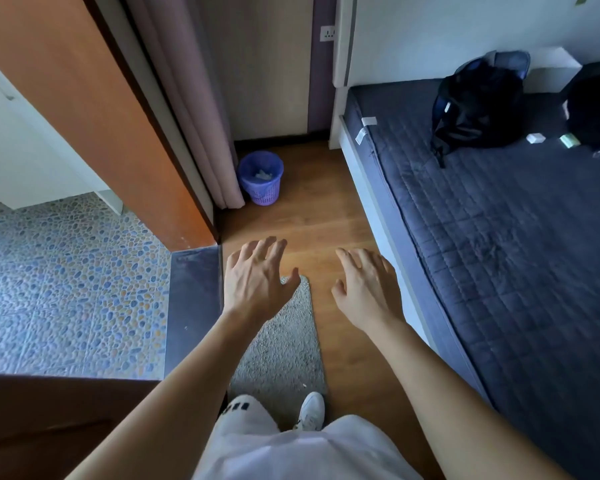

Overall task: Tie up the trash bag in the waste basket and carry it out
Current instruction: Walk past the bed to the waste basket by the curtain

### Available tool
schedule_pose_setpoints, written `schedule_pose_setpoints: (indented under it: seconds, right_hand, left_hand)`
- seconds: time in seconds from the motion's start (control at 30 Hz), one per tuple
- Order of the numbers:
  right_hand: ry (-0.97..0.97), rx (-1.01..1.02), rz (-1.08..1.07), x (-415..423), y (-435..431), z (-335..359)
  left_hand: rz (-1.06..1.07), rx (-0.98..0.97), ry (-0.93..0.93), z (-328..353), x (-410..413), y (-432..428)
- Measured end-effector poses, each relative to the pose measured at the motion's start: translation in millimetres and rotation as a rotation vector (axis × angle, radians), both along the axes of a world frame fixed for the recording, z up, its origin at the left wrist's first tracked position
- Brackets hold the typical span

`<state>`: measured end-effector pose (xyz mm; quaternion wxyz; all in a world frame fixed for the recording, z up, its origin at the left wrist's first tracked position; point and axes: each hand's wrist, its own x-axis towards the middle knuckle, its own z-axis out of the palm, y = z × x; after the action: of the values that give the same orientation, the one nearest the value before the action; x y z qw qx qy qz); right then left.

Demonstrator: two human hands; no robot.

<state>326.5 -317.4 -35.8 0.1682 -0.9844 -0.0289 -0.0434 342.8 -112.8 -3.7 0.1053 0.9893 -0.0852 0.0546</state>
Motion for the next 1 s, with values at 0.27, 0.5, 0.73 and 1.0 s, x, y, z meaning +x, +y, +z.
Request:
schedule_pose_setpoints:
  seconds: [0.27,0.5,0.73,1.0]
  right_hand:
    - [0.017,0.021,0.007,64.6,-20.0,-2.8]
    - [0.035,0.060,-0.005,156.2,-25.2,-9.8]
    - [0.054,0.090,-0.066,282.0,-24.5,-1.5]
    - [0.019,0.072,-0.159,405.7,-22.7,7.6]
  left_hand:
    - [0.003,0.000,0.014,-2.1,63.6,-18.2]
    - [-0.010,-0.019,0.004,-3.8,150.0,-23.7]
    - [-0.065,-0.008,-0.027,2.4,282.4,-15.4]
    - [-0.111,-0.007,0.004,3.1,419.7,-3.7]
